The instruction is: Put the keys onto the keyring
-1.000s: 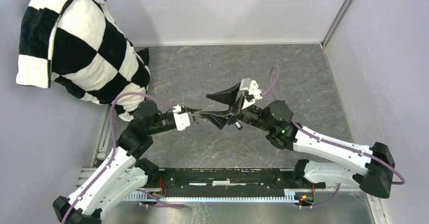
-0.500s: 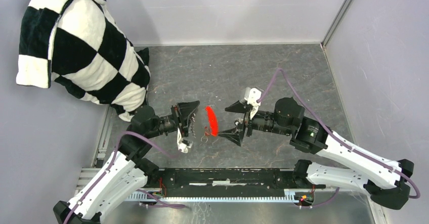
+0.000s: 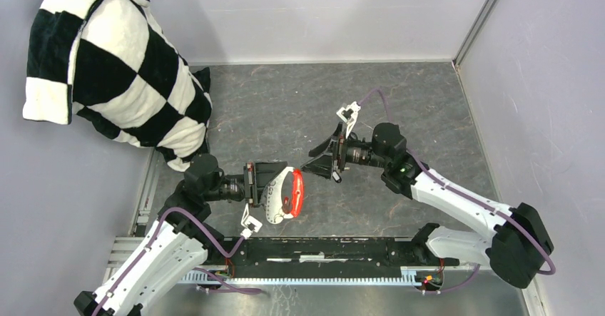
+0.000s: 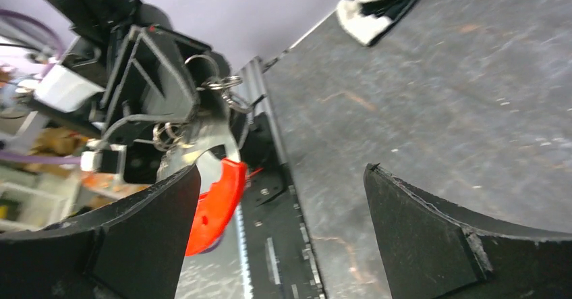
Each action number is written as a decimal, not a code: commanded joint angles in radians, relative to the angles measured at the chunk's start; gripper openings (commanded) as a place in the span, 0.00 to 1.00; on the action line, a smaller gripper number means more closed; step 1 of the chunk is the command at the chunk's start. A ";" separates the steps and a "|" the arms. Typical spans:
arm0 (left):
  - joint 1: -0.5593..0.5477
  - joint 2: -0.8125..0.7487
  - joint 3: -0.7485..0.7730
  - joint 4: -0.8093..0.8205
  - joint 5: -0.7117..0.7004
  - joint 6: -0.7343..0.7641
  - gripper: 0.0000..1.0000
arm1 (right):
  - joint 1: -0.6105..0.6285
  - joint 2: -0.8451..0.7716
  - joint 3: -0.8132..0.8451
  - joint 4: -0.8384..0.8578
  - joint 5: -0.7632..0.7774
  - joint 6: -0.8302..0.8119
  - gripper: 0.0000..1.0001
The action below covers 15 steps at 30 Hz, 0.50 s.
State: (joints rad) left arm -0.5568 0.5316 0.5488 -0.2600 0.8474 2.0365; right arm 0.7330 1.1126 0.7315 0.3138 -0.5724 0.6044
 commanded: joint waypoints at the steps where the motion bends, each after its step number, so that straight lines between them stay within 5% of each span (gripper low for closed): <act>1: 0.000 -0.005 0.042 -0.003 0.049 0.409 0.02 | 0.001 0.008 -0.031 0.309 -0.175 0.233 0.98; 15: 0.000 0.007 0.057 0.045 0.017 0.376 0.02 | 0.068 0.103 -0.108 0.435 -0.169 0.304 0.90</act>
State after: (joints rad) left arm -0.5568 0.5426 0.5537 -0.2638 0.8471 2.0594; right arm 0.8024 1.2011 0.6277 0.6910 -0.7387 0.8940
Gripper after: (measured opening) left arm 0.316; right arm 0.922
